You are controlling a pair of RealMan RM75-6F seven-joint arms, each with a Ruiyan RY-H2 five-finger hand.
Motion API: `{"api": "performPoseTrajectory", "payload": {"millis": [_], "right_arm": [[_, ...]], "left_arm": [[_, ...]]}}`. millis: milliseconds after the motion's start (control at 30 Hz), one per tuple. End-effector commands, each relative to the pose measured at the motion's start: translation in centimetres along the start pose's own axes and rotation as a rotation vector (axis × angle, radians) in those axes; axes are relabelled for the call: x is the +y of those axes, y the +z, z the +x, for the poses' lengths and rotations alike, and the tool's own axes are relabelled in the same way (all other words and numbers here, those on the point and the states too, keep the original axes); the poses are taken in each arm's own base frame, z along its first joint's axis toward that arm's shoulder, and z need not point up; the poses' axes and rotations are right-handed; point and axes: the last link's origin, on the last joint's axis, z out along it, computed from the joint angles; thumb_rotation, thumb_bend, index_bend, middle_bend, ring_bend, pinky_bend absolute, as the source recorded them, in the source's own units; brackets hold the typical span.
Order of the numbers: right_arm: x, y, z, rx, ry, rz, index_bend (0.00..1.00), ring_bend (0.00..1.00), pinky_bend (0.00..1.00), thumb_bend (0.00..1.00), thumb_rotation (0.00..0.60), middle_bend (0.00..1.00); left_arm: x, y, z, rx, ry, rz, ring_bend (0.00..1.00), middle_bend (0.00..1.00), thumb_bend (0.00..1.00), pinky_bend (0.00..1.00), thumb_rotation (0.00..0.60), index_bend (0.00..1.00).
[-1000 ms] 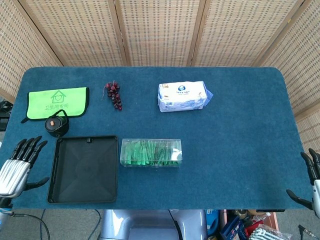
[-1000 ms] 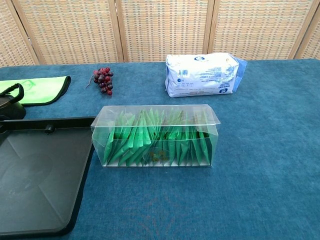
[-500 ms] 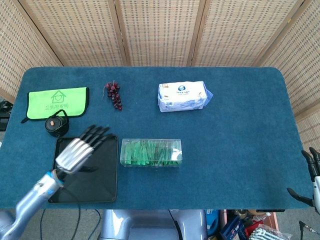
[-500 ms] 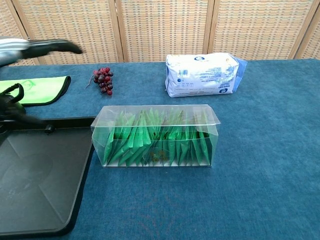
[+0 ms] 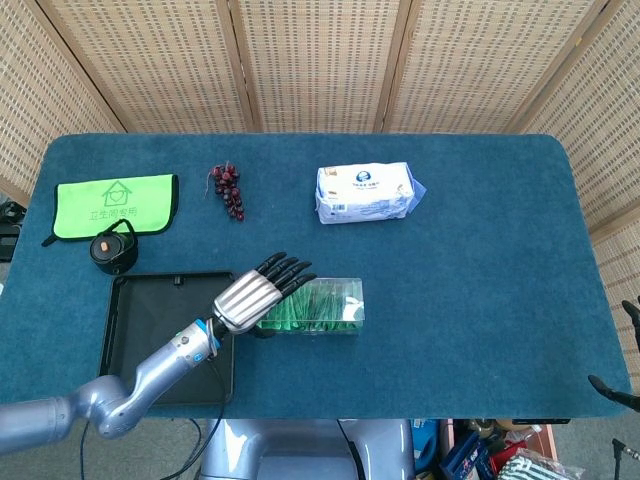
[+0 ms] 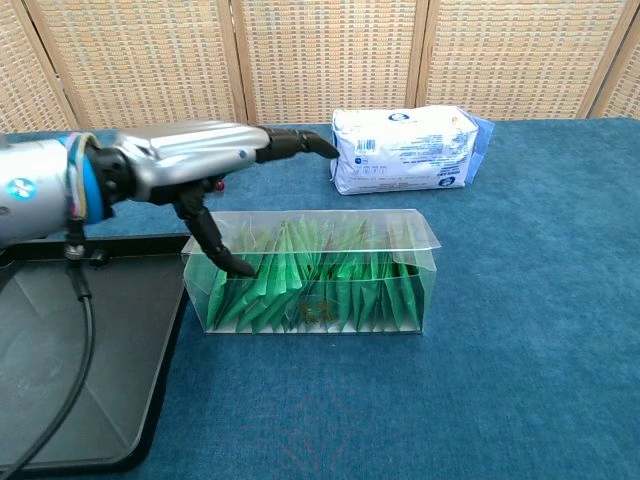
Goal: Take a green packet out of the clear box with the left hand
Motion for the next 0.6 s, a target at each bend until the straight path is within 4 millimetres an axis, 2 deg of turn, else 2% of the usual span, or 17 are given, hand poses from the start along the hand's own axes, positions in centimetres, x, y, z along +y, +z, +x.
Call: {"api": "performPoseTrajectory", "payload": {"millis": [33, 367, 500, 600], "right_arm": [[0.3, 0.1, 0.1, -0.001, 0.002, -0.008, 0.0, 0.0, 0.0, 0.0, 0.6, 0.0], [0.4, 0.3, 0.0, -0.006, 0.008, -0.012, 0.0, 0.0, 0.0, 0.0, 0.6, 0.0], [0.3, 0.3, -0.1, -0.011, 0.008, -0.009, 0.0, 0.0, 0.0, 0.0, 0.6, 0.0], [0.3, 0.4, -0.2, -0.017, 0.006, -0.01, 0.0, 0.0, 0.0, 0.0, 0.6, 0.0]], "left_arm": [[0.2, 0.8, -0.3, -0.007, 0.0, 0.001, 0.0, 0.0, 0.15, 0.0, 0.6, 0.03], [0.2, 1.5, -0.9, -0.031, 0.005, 0.014, 0.0, 0.0, 0.21, 0.0, 0.6, 0.16], [0.1, 1.8, -1.0, -0.033, 0.007, 0.024, 0.0, 0.02, 0.33, 0.0, 0.6, 0.22], [0.1, 2.0, -1.0, -0.033, 0.011, 0.029, 0.0, 0.03, 0.36, 0.0, 0.6, 0.24]]}}
